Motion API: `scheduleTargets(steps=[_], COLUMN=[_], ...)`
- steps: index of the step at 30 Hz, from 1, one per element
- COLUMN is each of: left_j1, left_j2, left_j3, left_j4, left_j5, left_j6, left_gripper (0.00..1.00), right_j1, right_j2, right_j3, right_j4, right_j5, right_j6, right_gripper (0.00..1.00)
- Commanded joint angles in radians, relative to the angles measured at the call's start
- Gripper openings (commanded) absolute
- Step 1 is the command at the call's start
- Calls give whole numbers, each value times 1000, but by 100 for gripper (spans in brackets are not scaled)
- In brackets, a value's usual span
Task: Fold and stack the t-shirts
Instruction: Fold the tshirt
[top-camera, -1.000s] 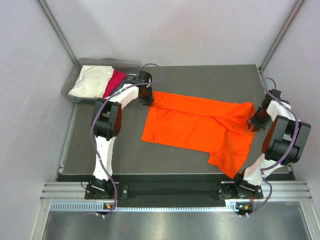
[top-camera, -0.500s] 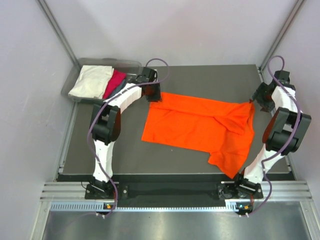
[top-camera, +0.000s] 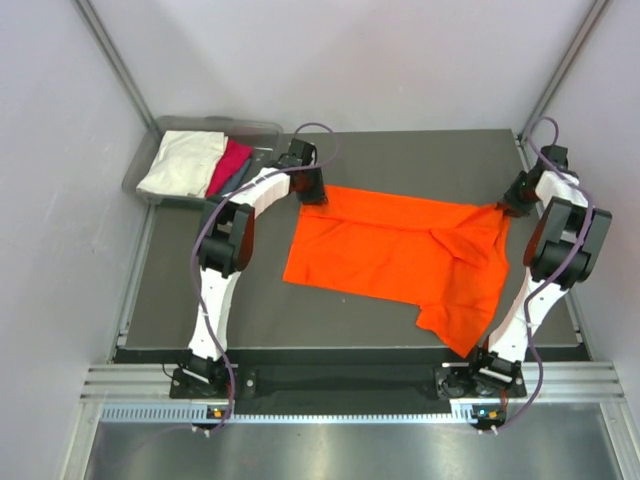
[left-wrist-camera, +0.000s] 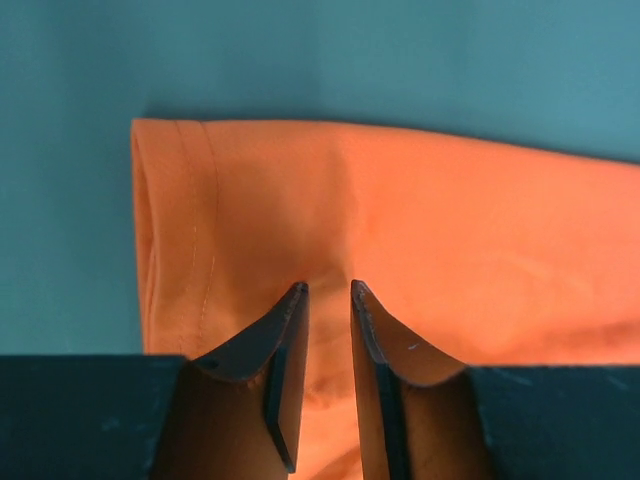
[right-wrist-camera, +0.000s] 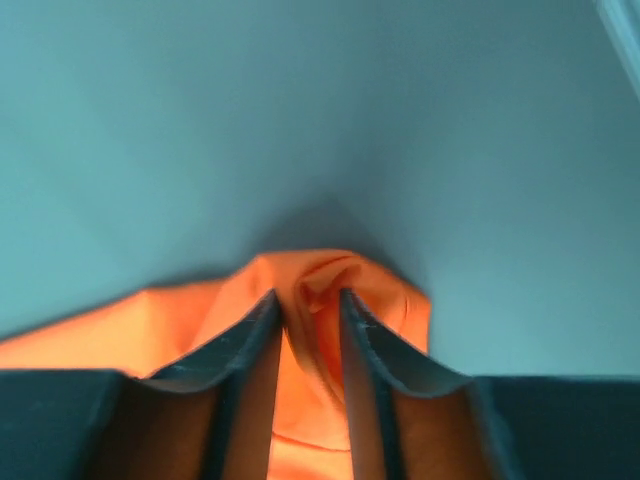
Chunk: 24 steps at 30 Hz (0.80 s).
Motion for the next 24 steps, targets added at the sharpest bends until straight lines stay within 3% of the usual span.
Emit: scheduleTargets(steps=[1, 2, 5, 10, 16, 24], left_j1=[8, 7, 8, 11, 11, 11], left_j2=[48, 53, 60, 86, 103, 128], left_j3=[29, 30, 30, 40, 38, 113], left_j4=[25, 24, 24, 30, 33, 38], left_j5=[-7, -4, -13, -14, -13, -30], left_j6=[-23, -28, -26, -25, -26, 3], left_gripper=[29, 29, 29, 29, 28, 29], right_j1=[2, 2, 2, 1, 1, 9], right_j2=[32, 44, 81, 126, 147, 221], right_j3=[100, 131, 165, 209, 231, 352], right_j4=[77, 59, 37, 45, 11, 31], right_j5=[0, 2, 40, 78, 184, 157], right_j6=[12, 10, 6, -22, -56, -25], right_gripper=[26, 17, 6, 1, 4, 4])
